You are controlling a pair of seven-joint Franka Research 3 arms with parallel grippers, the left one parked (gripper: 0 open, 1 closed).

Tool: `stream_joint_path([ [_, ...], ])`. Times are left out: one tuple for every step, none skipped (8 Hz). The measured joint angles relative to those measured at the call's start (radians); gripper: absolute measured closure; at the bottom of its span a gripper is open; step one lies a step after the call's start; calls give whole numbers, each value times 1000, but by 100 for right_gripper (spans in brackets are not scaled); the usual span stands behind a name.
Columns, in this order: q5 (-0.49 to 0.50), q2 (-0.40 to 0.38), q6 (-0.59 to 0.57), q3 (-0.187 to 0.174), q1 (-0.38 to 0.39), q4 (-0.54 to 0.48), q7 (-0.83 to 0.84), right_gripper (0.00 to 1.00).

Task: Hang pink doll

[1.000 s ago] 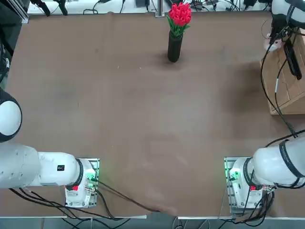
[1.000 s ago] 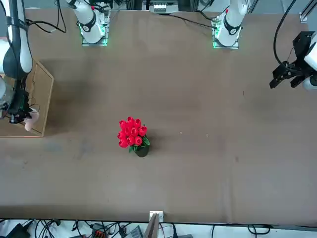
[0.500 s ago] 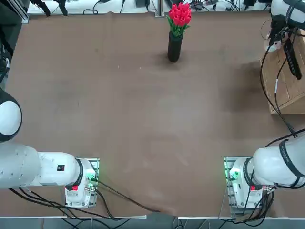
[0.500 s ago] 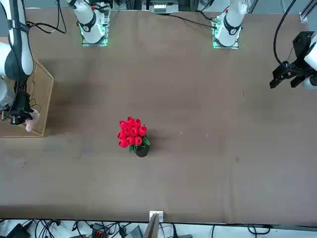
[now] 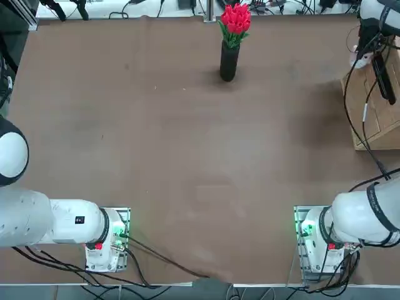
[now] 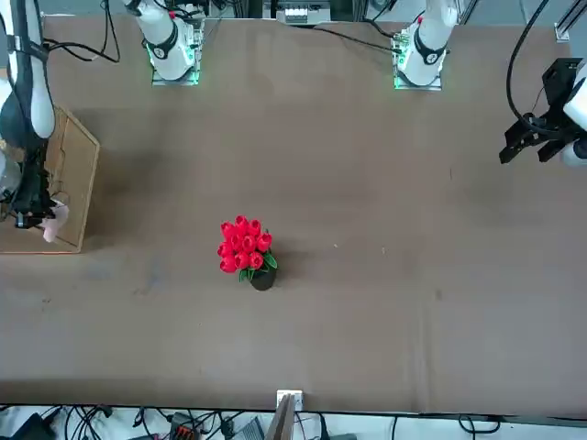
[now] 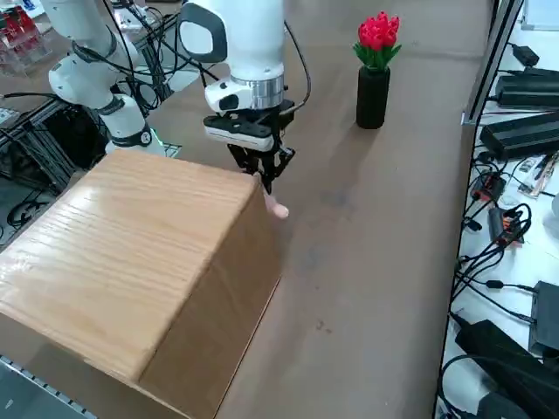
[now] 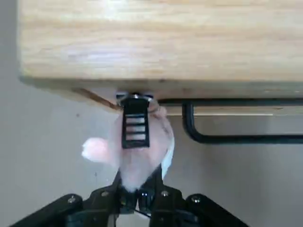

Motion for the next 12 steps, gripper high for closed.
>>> stream_joint_path([
  [3, 0, 0, 0, 0, 0, 0, 93],
  [6, -1, 0, 1, 0, 0, 0, 80],
  [7, -2, 0, 3, 0, 1, -1, 62],
  [7, -5, -1, 5, 0, 1, -2, 41],
  [7, -14, -10, 8, 1, 4, -9, 22],
  [8, -25, -46, 17, 2, 22, -30, 2],
  [13, -33, -97, 36, 2, 55, -59, 0],
  [38, -40, -155, 64, 2, 100, -103, 0],
  [67, -44, -219, 99, 4, 152, -167, 0],
  [98, -49, -286, 134, 5, 203, -253, 0],
  [132, -52, -342, 156, 6, 243, -362, 0],
  [158, -55, -384, 171, 5, 272, -477, 0],
])
